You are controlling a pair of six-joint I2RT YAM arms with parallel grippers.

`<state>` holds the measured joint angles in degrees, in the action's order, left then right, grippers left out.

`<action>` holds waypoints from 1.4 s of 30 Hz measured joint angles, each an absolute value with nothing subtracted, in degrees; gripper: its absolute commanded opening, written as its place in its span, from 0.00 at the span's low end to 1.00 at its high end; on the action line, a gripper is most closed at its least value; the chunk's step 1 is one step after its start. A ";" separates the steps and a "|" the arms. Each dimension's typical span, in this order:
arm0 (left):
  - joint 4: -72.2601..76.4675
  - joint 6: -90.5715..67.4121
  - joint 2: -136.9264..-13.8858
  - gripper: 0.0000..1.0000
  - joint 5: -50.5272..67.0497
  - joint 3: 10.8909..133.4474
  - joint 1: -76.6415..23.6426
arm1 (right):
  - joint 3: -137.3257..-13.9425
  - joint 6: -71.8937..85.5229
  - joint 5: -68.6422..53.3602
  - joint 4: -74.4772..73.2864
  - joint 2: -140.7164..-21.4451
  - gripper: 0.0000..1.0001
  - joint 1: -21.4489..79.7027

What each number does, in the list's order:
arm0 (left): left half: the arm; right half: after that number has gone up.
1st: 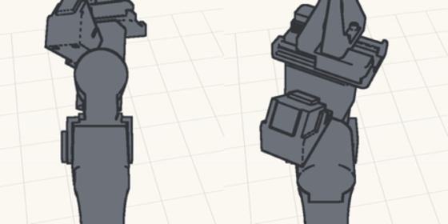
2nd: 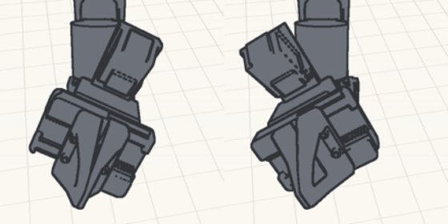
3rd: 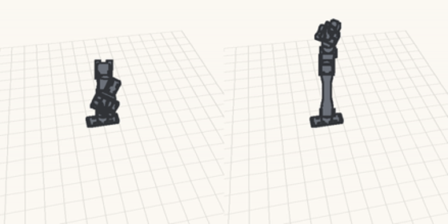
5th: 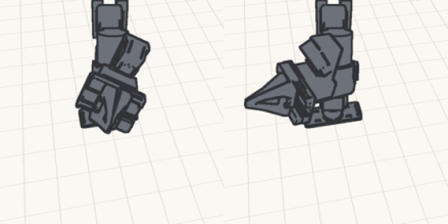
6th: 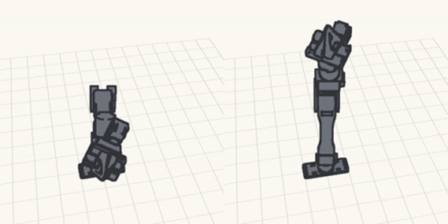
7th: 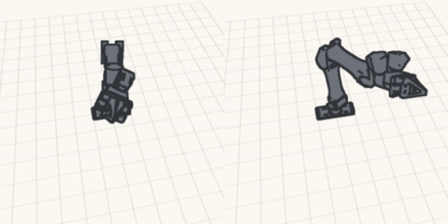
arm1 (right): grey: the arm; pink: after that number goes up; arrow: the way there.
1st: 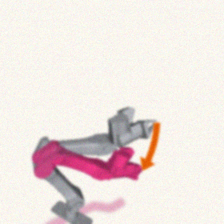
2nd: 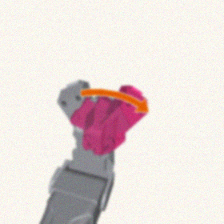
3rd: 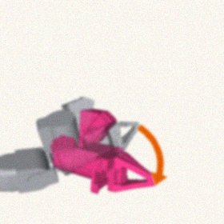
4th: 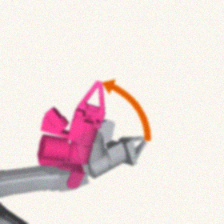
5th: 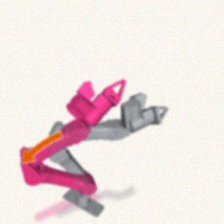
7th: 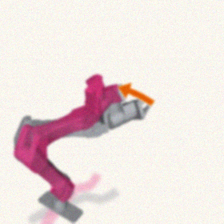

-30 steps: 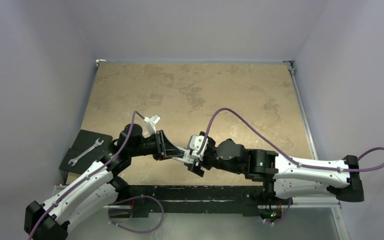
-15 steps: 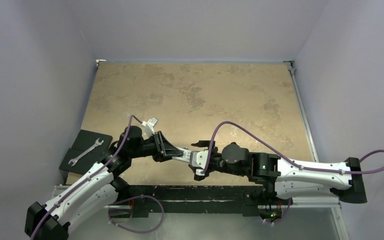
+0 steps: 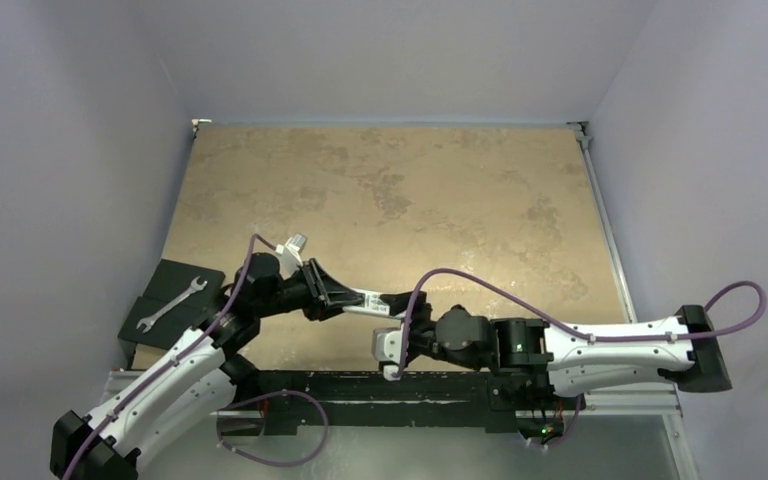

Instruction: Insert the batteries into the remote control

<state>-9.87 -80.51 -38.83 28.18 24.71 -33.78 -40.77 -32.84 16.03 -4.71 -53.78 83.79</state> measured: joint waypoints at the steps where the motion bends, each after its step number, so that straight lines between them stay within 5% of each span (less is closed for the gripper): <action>1: -9.85 -80.82 -38.63 0.00 27.97 24.71 -33.74 | -40.77 -33.56 18.46 -4.08 -54.46 0.73 85.49; 15: -9.87 -83.40 -37.15 0.00 26.79 24.62 -33.39 | -37.65 -41.56 40.93 5.48 -61.36 0.70 93.69; 31: -9.89 -83.46 -36.25 0.00 26.81 24.62 -33.39 | -37.30 -46.63 50.74 13.93 -70.48 0.57 93.86; 36: -9.87 -83.53 -35.90 0.00 26.83 24.53 -33.39 | -36.99 -48.14 52.60 15.59 -71.77 0.46 93.89; 42: -9.45 -84.58 -35.55 0.00 26.83 24.36 -33.39 | -36.62 -49.01 53.58 16.56 -72.36 0.18 94.15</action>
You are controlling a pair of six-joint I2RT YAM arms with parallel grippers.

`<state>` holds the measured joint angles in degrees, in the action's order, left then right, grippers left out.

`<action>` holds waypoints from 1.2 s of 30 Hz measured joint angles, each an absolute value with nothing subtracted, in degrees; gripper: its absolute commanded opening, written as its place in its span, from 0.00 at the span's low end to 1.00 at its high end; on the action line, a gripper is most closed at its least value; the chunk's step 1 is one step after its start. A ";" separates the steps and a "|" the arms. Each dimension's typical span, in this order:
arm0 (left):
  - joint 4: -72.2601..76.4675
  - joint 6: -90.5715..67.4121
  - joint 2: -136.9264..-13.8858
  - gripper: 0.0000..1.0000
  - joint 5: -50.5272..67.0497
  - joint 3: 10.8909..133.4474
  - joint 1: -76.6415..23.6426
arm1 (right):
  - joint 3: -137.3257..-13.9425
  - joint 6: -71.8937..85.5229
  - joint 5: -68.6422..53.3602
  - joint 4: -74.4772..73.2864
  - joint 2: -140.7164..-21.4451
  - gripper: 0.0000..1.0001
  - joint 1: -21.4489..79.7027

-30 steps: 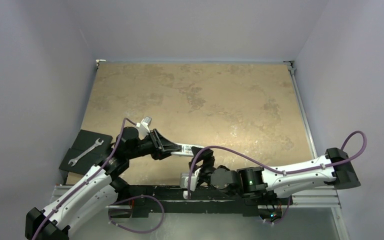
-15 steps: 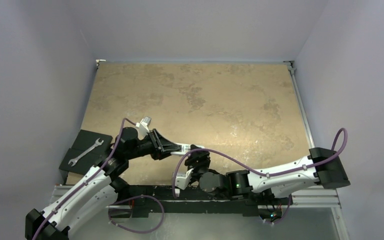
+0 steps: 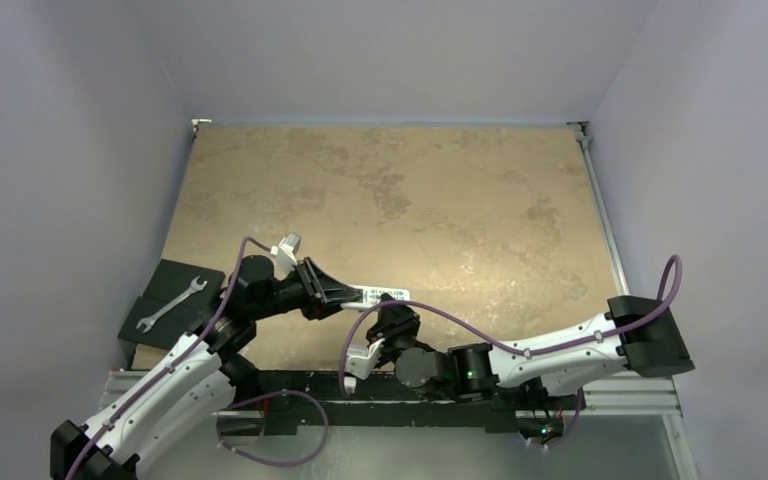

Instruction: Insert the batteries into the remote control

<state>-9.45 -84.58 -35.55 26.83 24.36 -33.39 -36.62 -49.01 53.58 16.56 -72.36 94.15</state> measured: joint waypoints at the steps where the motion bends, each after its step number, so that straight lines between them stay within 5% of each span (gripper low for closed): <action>1: -9.43 -84.86 -35.55 0.00 26.83 24.32 -33.39 | -36.62 -49.08 53.76 16.78 -72.38 0.14 94.15; 4: -9.17 -85.10 -35.55 0.00 26.89 24.27 -33.39 | -36.56 -49.21 54.11 17.21 -72.40 0.03 94.15; 10: -9.13 -84.99 -35.55 0.45 27.03 24.25 -33.39 | -36.42 -49.04 54.17 17.41 -72.29 0.00 94.19; 17: -10.24 -83.07 -34.57 0.78 27.66 24.25 -33.39 | -36.25 -46.28 54.59 14.15 -69.25 0.00 94.17; 25: -15.22 -77.08 -33.69 0.98 26.17 25.98 -33.39 | -37.43 -36.73 52.93 3.75 -65.10 0.00 94.11; 36: -22.83 -61.54 -36.75 0.99 22.24 36.27 -33.36 | -47.72 -16.40 36.62 -16.32 -61.36 0.00 83.81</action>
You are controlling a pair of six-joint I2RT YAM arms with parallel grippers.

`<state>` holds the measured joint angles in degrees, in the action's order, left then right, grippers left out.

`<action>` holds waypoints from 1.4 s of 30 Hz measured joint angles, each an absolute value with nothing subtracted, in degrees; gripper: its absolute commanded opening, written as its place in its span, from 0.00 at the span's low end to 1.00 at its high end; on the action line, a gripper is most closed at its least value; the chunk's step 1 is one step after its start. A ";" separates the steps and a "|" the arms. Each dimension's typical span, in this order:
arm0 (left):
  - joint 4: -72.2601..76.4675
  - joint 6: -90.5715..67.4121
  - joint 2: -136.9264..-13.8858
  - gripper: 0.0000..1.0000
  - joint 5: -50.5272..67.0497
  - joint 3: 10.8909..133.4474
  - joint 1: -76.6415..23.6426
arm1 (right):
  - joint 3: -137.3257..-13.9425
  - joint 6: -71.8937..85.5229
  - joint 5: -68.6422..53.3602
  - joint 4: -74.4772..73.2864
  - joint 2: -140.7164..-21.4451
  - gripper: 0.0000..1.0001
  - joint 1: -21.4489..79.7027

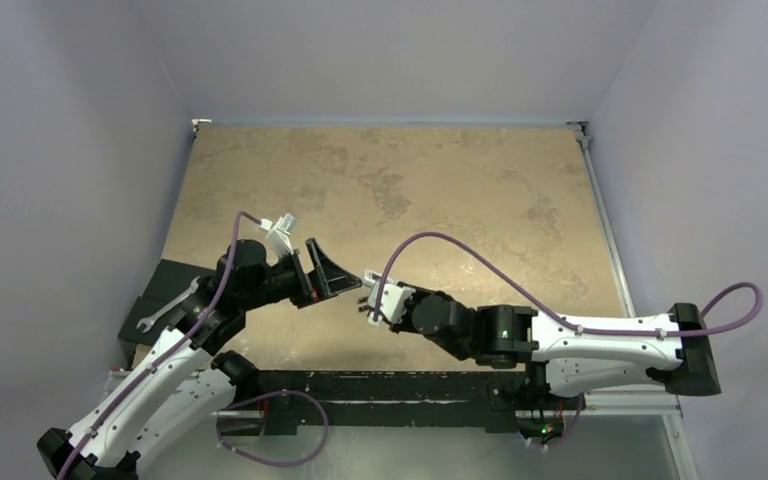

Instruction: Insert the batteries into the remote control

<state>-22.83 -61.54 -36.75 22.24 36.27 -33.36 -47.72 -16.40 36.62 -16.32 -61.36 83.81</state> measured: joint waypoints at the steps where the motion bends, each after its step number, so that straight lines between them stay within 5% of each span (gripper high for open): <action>1: -23.59 -60.05 -37.23 0.99 21.98 37.26 -33.36 | -47.92 -15.20 34.70 -17.32 -60.93 0.00 82.13; 22: -29.02 -40.62 -41.52 0.99 22.96 44.21 -33.36 | -53.69 0.21 -1.91 -26.83 -60.03 0.00 61.08; 42: -26.63 -30.74 -42.41 0.99 36.86 44.18 -33.36 | -51.07 7.22 -43.66 -21.34 -63.92 0.00 47.00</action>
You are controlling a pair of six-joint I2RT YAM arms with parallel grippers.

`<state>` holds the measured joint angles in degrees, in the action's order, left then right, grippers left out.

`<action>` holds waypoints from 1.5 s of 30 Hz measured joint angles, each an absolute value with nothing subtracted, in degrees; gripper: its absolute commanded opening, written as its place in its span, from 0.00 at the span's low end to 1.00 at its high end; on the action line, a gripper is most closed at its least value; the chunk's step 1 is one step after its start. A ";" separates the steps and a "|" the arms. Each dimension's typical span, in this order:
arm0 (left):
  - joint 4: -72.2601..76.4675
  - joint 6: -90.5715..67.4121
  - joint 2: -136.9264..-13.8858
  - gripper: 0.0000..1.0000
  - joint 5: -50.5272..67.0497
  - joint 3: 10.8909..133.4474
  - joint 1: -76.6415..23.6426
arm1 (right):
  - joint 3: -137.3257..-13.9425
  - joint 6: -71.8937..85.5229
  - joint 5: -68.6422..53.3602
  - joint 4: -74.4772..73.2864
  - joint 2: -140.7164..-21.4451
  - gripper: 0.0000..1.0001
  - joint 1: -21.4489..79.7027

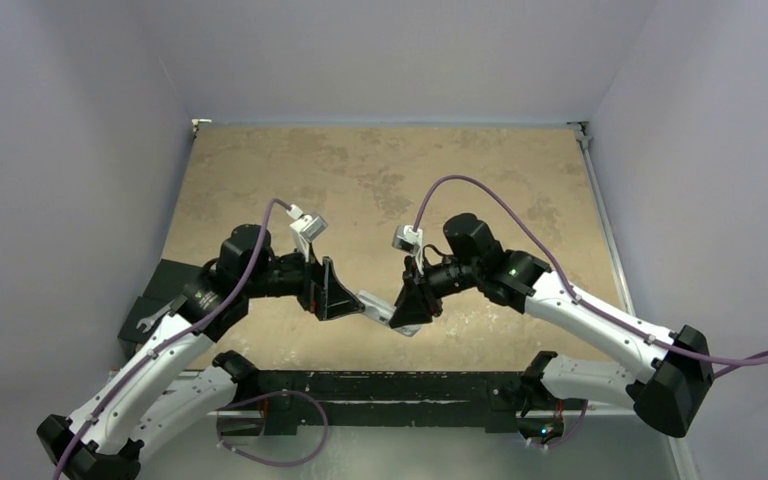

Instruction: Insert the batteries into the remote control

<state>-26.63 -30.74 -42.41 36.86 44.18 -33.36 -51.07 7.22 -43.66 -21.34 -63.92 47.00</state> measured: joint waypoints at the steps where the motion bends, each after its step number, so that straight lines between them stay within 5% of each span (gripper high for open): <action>1: -26.50 -30.46 -42.68 0.98 37.58 44.18 -33.36 | -50.81 7.77 -44.93 -20.82 -64.03 0.00 46.87; 28: -18.65 -29.58 -41.98 0.63 54.74 41.34 -33.39 | -46.35 30.02 -58.74 4.91 -70.06 0.00 46.74; 37: -17.43 -30.79 -42.46 0.32 55.02 41.34 -33.28 | -46.35 32.18 -60.80 8.01 -70.04 0.00 46.76; 41: -17.17 -30.74 -42.46 0.02 55.20 41.34 -33.15 | -46.35 32.40 -61.17 8.19 -69.38 0.00 46.78; 45: -16.51 -30.79 -41.91 0.00 55.72 41.34 -33.23 | -46.35 32.32 -61.01 8.19 -68.77 0.04 46.81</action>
<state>-16.51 -30.79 -41.91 55.72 41.34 -33.23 -46.35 32.32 -61.01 8.19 -68.77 46.81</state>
